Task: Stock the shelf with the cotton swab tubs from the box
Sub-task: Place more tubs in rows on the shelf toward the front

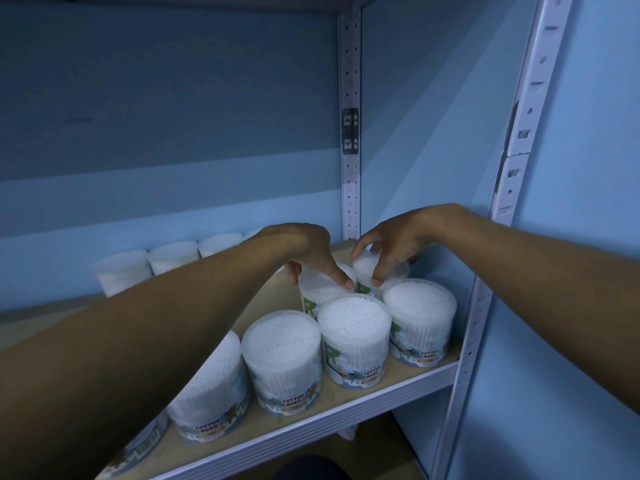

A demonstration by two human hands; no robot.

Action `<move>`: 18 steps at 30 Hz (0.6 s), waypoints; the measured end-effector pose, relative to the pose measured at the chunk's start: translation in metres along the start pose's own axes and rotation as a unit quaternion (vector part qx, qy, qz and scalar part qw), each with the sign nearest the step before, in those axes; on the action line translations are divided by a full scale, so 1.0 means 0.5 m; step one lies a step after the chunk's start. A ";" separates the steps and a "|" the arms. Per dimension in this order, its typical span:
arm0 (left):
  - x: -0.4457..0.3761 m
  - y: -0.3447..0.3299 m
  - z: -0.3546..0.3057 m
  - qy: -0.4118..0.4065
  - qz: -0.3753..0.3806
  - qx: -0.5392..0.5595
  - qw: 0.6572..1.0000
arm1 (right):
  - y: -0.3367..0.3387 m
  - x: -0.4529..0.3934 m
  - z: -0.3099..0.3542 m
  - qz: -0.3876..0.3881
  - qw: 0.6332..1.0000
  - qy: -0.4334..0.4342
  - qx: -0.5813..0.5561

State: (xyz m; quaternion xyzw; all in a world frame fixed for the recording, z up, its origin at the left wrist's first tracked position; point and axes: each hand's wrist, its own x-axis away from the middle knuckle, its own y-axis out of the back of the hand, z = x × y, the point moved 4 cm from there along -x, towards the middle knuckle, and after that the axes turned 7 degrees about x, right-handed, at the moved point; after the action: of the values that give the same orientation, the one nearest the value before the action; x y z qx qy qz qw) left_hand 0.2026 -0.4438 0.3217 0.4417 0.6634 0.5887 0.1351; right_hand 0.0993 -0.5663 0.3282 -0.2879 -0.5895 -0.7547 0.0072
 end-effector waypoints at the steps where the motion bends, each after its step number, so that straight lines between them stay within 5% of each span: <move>1: 0.001 0.000 0.000 0.001 0.001 -0.002 1.000 | 0.000 0.001 0.001 -0.001 1.000 0.000 0.004; 18: 0.044 0.060 0.079 0.004 -0.080 -0.006 0.997 | 0.047 -0.018 0.061 -0.076 0.994 0.019 0.081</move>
State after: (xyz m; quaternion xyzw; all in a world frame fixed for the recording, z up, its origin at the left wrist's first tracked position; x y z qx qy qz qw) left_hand 0.2307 -0.4039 0.3455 0.3840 0.6935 0.5817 0.1823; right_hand 0.1278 -0.5491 0.3494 -0.2260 -0.6686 -0.7083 -0.0155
